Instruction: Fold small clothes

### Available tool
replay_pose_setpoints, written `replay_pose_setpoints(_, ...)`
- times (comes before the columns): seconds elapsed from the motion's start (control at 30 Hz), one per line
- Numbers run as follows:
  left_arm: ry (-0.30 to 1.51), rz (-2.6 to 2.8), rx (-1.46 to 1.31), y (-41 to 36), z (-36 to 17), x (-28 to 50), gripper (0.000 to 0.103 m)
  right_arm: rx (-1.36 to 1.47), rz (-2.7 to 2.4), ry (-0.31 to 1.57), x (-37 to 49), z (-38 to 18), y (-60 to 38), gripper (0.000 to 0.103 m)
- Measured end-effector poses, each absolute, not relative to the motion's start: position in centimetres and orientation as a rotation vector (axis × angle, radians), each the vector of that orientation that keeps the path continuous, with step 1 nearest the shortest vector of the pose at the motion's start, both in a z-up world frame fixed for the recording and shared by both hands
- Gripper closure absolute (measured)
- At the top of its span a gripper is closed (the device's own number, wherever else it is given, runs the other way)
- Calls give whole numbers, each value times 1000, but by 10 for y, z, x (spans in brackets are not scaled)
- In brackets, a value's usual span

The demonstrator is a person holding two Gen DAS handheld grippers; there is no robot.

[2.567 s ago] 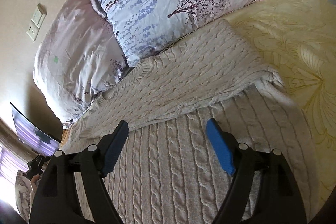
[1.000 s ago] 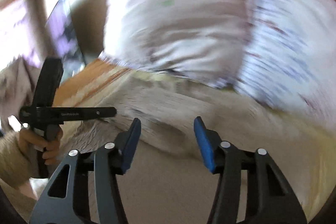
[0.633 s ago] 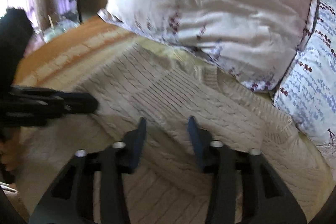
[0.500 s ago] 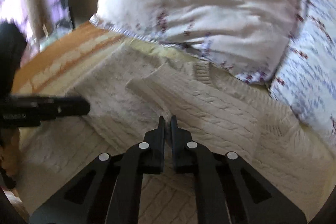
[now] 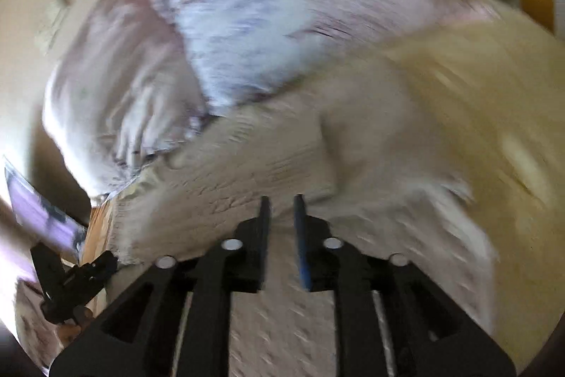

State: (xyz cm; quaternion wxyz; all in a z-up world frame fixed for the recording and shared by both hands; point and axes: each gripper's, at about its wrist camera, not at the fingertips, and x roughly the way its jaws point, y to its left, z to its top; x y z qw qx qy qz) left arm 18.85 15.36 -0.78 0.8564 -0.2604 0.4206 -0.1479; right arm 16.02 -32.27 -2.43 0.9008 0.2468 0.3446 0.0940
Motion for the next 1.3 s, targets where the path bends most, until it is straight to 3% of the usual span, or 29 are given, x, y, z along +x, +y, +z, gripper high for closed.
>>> replay_pose_setpoints(0.03,882,-312,-542,152,-7,188,57,540,199,687,158,-20,-332,50)
replay_pose_setpoints(0.07,881,-313,-538,151,-7,188,55,551,202,664,159,-16,-337,42)
replay_pose_setpoints(0.13,879,-314,-534,149,-7,188,53,557,203,671,167,-12,-341,42)
replay_pose_setpoints(0.4,879,-328,-550,150,-7,189,50,596,187,822,201,-43,-334,63)
replay_pose_setpoints(0.5,879,-334,-555,151,-8,189,50,573,183,817,204,-45,-330,77)
replay_pose_setpoints(0.57,877,-337,-560,151,-8,189,49,569,205,814,205,-44,-328,93)
replay_pose_setpoints(0.77,876,-346,-568,151,-8,190,46,458,196,618,176,-10,-318,94)
replay_pose_setpoints(0.9,874,-358,-565,150,-7,189,43,434,94,750,191,-41,-322,94)
replay_pose_setpoints(1.0,875,-361,-548,148,-5,187,42,420,86,739,191,-43,-319,94)
replay_pose_setpoints(1.13,869,-366,-526,149,1,174,40,419,110,753,187,-39,-320,85)
replay_pose_setpoints(1.2,854,-372,-514,153,4,163,40,453,148,742,179,-37,-326,75)
replay_pose_setpoints(1.27,833,-368,-491,160,9,147,40,466,166,724,165,-33,-336,53)
replay_pose_setpoints(1.3,828,-363,-487,163,10,140,39,471,181,713,155,-32,-344,50)
